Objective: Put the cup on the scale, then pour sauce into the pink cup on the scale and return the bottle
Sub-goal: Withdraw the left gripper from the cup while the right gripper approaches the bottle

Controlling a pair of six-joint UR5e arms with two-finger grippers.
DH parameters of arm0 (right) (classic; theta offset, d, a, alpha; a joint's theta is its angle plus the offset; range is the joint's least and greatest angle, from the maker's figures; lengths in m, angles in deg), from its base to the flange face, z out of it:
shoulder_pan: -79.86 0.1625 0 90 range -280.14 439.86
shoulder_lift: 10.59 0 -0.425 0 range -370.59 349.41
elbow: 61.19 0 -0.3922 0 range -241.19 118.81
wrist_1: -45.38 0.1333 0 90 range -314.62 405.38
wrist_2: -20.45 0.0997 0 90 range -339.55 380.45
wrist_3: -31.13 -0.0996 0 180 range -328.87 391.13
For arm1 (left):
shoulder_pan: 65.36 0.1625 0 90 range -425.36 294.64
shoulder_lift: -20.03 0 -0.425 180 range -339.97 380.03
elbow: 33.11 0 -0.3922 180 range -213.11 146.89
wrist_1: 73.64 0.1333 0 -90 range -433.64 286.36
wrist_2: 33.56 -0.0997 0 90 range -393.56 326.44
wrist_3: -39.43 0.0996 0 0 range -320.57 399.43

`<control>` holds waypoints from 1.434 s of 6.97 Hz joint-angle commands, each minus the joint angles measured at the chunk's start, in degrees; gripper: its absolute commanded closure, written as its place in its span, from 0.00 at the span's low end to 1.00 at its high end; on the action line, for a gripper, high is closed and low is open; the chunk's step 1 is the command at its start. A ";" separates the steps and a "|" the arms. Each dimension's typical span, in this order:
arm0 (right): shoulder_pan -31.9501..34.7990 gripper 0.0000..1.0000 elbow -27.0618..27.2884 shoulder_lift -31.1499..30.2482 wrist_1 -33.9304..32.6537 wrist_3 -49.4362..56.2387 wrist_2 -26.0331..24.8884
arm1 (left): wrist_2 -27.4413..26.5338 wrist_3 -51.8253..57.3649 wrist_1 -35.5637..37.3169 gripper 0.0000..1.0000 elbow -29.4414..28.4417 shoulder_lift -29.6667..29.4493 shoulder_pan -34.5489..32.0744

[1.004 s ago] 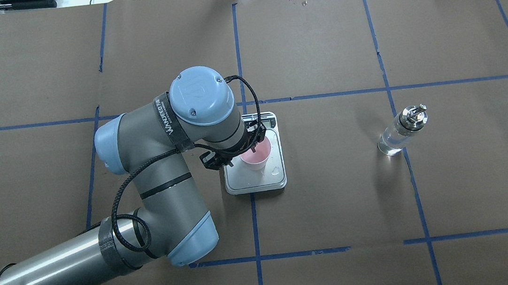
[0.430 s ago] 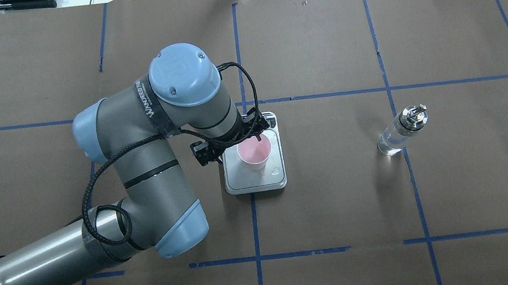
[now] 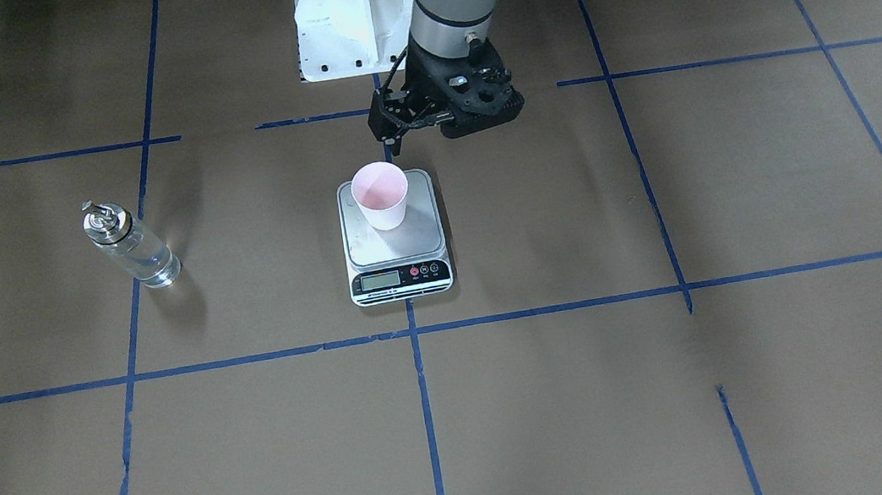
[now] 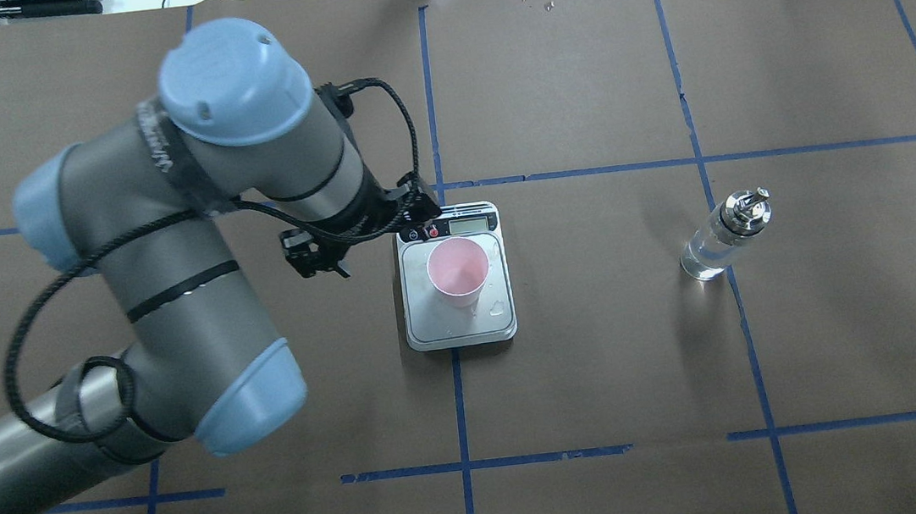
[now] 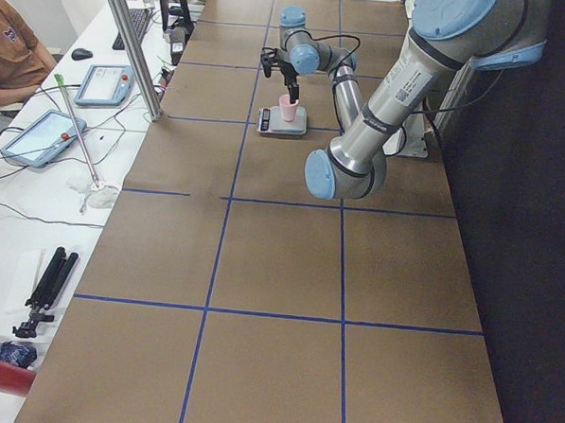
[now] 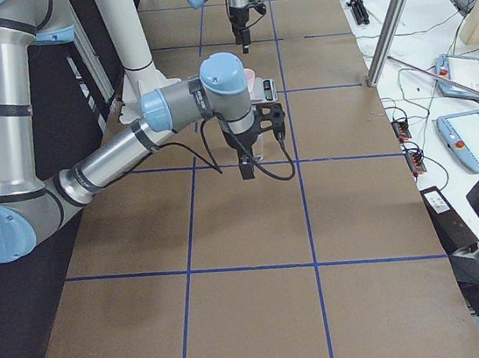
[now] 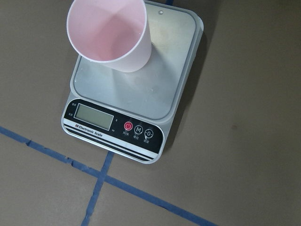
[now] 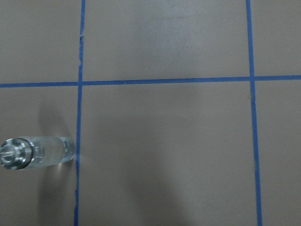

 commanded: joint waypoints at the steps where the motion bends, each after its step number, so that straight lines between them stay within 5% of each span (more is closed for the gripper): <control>1: -7.59 0.01 8.60 -1.39 3.35 -16.94 -0.69 | 2.58 14.91 8.71 0.00 9.28 5.98 -6.23; 2: -14.85 0.01 8.88 -3.92 15.23 -30.17 -5.22 | 2.67 21.77 9.80 0.00 10.01 7.74 -9.82; 3: -26.67 0.01 8.88 -9.34 31.45 -45.62 -15.80 | 2.67 27.93 9.89 0.00 10.71 10.37 -13.51; 4: -37.75 0.01 8.80 -13.31 39.96 -53.43 -27.13 | 2.67 36.00 10.59 0.00 11.24 13.00 -18.07; 7: -70.57 0.00 7.23 -13.52 41.10 -69.92 -64.49 | 2.67 57.11 13.15 0.00 10.29 16.88 -27.93; 8: -76.22 0.00 3.13 -13.17 42.50 -71.42 -72.51 | 2.67 62.13 12.97 0.00 8.98 17.85 -29.79; 10: -78.29 0.00 -9.25 -12.99 60.17 -70.04 -83.37 | 2.41 67.34 12.10 0.00 7.30 19.69 -32.25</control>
